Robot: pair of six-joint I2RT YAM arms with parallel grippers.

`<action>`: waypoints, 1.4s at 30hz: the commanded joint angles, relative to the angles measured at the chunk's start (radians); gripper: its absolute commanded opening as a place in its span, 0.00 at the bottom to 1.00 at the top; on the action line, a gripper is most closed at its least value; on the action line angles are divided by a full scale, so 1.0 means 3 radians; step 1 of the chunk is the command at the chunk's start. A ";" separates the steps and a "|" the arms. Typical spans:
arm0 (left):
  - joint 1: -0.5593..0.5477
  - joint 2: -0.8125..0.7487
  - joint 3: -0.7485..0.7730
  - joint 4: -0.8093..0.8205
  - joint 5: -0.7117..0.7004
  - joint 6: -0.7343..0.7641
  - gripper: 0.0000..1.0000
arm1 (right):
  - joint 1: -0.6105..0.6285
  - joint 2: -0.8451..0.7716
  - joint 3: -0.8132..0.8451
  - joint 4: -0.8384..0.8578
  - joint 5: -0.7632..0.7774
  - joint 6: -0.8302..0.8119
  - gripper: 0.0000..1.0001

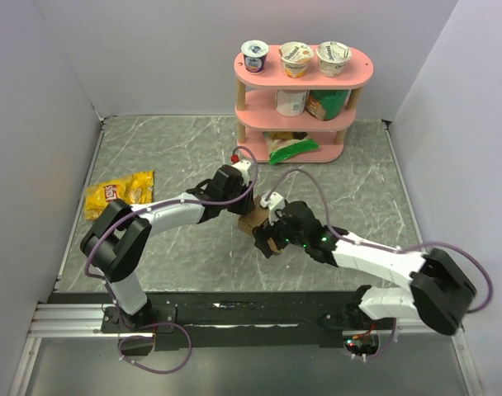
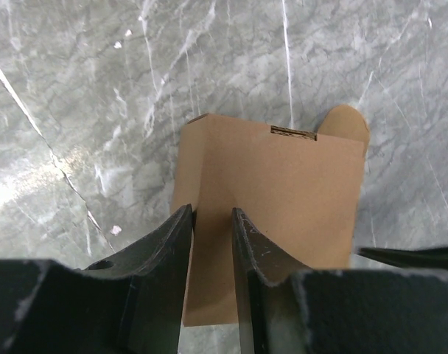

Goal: Fold the paper box

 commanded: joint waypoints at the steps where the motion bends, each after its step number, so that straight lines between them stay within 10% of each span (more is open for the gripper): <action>1: -0.0049 0.0053 0.0108 -0.0238 0.0142 0.0071 0.33 | -0.0047 -0.0536 -0.0062 -0.0128 -0.0054 0.0273 1.00; 7: -0.0044 -0.0009 0.0073 -0.0238 0.0127 0.0097 0.34 | -0.0977 -0.0471 0.0107 -0.0537 -0.0484 0.0560 0.86; 12: -0.0029 -0.0024 0.0103 -0.0228 0.0086 0.0128 0.38 | -0.1504 -0.0016 0.0204 -0.0364 -0.0790 0.0607 0.99; 18: 0.0069 -0.0213 0.0231 -0.0157 -0.0103 0.0153 0.94 | -0.2062 0.0291 0.0137 0.0163 -0.1448 0.0653 0.87; 31: 0.0115 -0.1236 -0.1179 0.0767 0.0229 -0.0511 0.89 | -0.2175 0.0700 0.0199 0.0174 -0.1537 0.0750 0.70; 42: 0.0151 -0.0332 -0.0465 0.0662 0.0945 -0.0440 0.94 | -0.2001 0.0869 0.0403 -0.0122 -0.1226 0.0740 0.68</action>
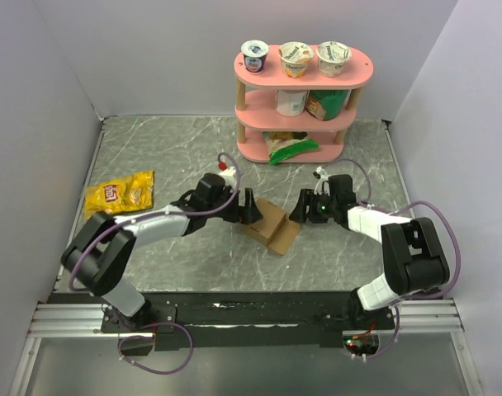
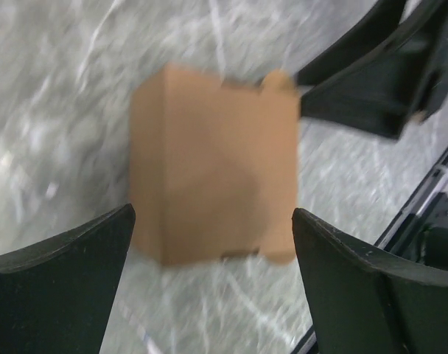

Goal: Fold the paper box

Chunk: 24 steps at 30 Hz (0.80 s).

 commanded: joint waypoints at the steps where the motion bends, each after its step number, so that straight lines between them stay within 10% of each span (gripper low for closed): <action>1: 0.0009 0.0269 0.0356 0.0091 0.0280 0.0033 0.94 | 0.0218 0.0159 0.0296 -0.0121 0.0206 -0.0042 0.68; 9: 0.0009 0.0463 0.0484 -0.0006 0.0239 0.0197 0.81 | 0.0408 0.0226 0.0389 -0.0331 0.0483 -0.0088 0.60; 18: 0.0045 0.0638 0.0474 0.0141 0.0407 0.0182 0.75 | 0.0510 0.0114 0.0307 -0.0270 0.0350 -0.0252 0.29; 20: 0.0091 0.0617 0.0413 0.0264 0.0474 0.0120 0.76 | 0.0566 0.0114 0.0312 -0.0280 0.0370 -0.0262 0.01; 24: 0.0229 0.0373 0.0193 0.0499 0.0658 0.0023 0.96 | 0.0663 0.0048 0.0282 -0.0229 0.0401 -0.0339 0.00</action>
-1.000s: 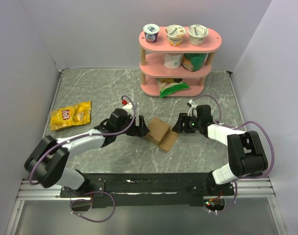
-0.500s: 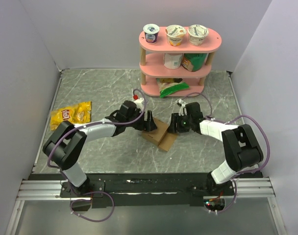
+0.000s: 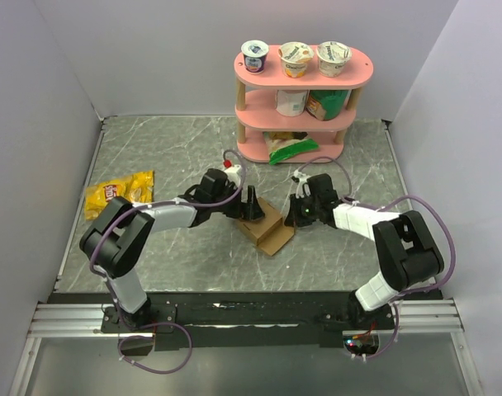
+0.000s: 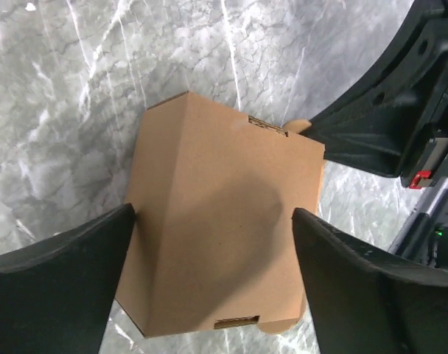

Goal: Fold the paper box

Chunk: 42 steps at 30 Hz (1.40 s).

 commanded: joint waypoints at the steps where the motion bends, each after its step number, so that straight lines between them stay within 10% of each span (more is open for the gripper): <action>1: 0.0197 -0.0306 -0.0202 0.0367 0.0409 -0.0171 0.96 | 0.0122 -0.0224 -0.0056 0.0165 0.0028 -0.0111 0.00; 16: 0.1159 -0.1589 -0.0452 0.0182 0.1237 -0.0457 0.96 | 0.0152 -0.1487 0.0178 -0.0069 -0.0932 -0.0873 0.00; 32: 0.1195 -0.3021 -0.0739 0.0761 0.2424 -0.0156 0.96 | 0.0081 -0.1943 0.1129 -0.0964 -0.1975 -0.1001 0.00; 42: 0.1190 -0.3149 -0.0089 -0.1284 0.2327 0.1378 0.96 | 0.0050 -0.1984 0.1380 -0.1118 -0.2753 -0.0935 0.00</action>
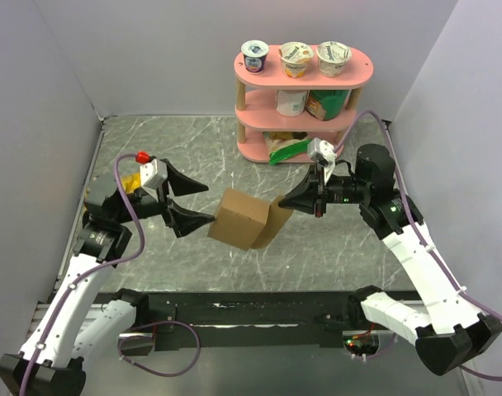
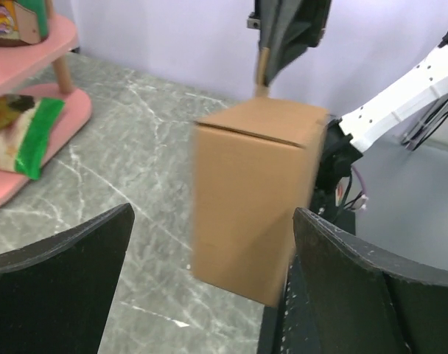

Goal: Fold the paper box

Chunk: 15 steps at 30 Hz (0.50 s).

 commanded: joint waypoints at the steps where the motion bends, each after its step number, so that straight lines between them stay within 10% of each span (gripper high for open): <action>1: -0.0003 0.0059 0.0235 -0.0540 0.0096 0.0520 0.96 | -0.0022 -0.0117 0.0050 0.0048 -0.0523 0.0049 0.00; 15: -0.0468 0.0294 0.0143 0.0372 0.0990 -0.0273 0.96 | -0.0022 -0.0143 -0.0022 -0.0028 -0.0595 -0.0012 0.00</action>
